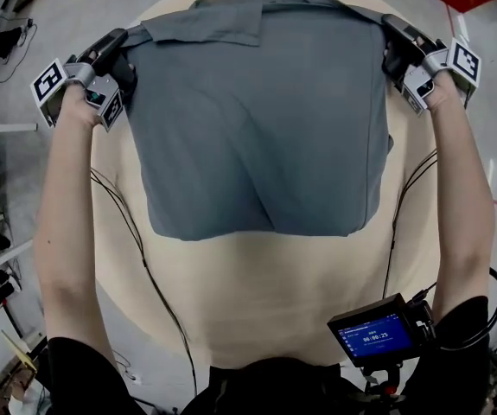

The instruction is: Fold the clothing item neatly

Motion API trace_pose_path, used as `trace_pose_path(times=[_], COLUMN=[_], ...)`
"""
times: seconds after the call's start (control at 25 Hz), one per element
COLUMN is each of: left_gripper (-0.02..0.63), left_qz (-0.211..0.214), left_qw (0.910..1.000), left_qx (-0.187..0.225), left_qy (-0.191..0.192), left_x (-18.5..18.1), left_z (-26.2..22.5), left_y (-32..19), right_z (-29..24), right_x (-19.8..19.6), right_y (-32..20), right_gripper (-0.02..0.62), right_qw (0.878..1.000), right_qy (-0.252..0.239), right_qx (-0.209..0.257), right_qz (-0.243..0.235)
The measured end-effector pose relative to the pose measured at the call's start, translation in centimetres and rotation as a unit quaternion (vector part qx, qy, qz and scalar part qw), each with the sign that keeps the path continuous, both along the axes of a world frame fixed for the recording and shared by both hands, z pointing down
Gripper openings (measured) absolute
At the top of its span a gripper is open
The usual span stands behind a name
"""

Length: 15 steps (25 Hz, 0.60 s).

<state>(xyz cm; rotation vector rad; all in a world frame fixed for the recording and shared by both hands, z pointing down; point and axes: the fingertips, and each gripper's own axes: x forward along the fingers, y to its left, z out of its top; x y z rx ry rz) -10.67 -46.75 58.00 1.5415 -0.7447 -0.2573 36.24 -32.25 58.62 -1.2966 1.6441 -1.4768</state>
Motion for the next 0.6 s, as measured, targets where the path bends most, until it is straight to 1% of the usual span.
trace_pose_path(times=[0.04, 0.08, 0.12, 0.16, 0.2, 0.24, 0.28, 0.32, 0.36, 0.4, 0.44, 0.48, 0.52, 0.56, 0.6], left_gripper=[0.049, 0.167, 0.193, 0.193, 0.193, 0.193, 0.193, 0.192, 0.192, 0.192, 0.193, 0.192, 0.192, 0.192, 0.192], left_qz=[0.02, 0.039, 0.053, 0.062, 0.069, 0.077, 0.089, 0.108, 0.134, 0.168, 0.205, 0.239, 0.263, 0.275, 0.281], left_qw=[0.9995, 0.9976, 0.9947, 0.9917, 0.9898, 0.9892, 0.9888, 0.9867, 0.9818, 0.9731, 0.9583, 0.9378, 0.9184, 0.907, 0.9046], left_qx=[0.014, 0.031, 0.048, 0.065, 0.083, 0.098, 0.111, 0.121, 0.134, 0.158, 0.198, 0.244, 0.279, 0.296, 0.295], left_qy=[-0.022, -0.048, -0.074, -0.092, -0.094, -0.076, -0.046, -0.015, 0.003, 0.0, -0.025, -0.063, -0.097, -0.119, -0.127], left_x=[-0.6, -1.6, -2.5, -3.2, -3.3, -2.9, -1.9, -0.6, 1.0, 2.7, 4.4, 6.1, 7.3, 8.1, 8.6], left_z=[-0.3, -0.7, -1.2, -1.8, -2.7, -3.8, -4.9, -6.0, -7.0, -7.7, -8.2, -8.3, -8.0, -7.2, -6.4], left_y=[0.3, 0.8, 1.3, 1.8, 2.3, 2.8, 3.4, 4.1, 4.9, 5.9, 6.9, 8.0, 8.9, 9.6, 10.0], right_z=[-0.1, -0.2, -0.4, -0.8, -1.3, -1.8, -2.4, -2.9, -3.4, -3.9, -4.4, -4.8, -5.0, -4.8, -4.4], right_x=[0.6, 1.2, 1.7, 2.0, 2.3, 2.5, 2.6, 2.4, 2.1, 1.7, 1.4, 1.4, 1.5, 1.7, 1.8], right_y=[0.0, 0.0, 0.2, 0.3, 0.6, 0.8, 0.9, 0.8, 0.5, 0.2, 0.0, 0.1, 0.5, 1.1, 1.8], right_gripper=[0.029, 0.029, 0.029, 0.031, 0.031, 0.044, 0.092, 0.133, 0.154, 0.169, 0.175, 0.175, 0.175, 0.175, 0.175], right_qw=[1.0, 1.0, 1.0, 1.0, 1.0, 0.999, 0.999, 0.999, 0.999, 0.999, 0.999, 0.998, 0.998, 0.999, 0.999], right_qy=[0.002, 0.005, 0.008, 0.009, 0.01, 0.009, 0.009, 0.009, 0.007, 0.003, -0.003, -0.007, -0.012, -0.019, -0.026], right_qx=[-0.004, -0.008, -0.01, -0.007, -0.001, 0.006, 0.012, 0.017, 0.022, 0.029, 0.036, 0.043, 0.046, 0.042, 0.029], right_qz=[0.011, 0.021, 0.025, 0.025, 0.026, 0.03, 0.036, 0.039, 0.039, 0.038, 0.037, 0.035, 0.03, 0.023, 0.015])
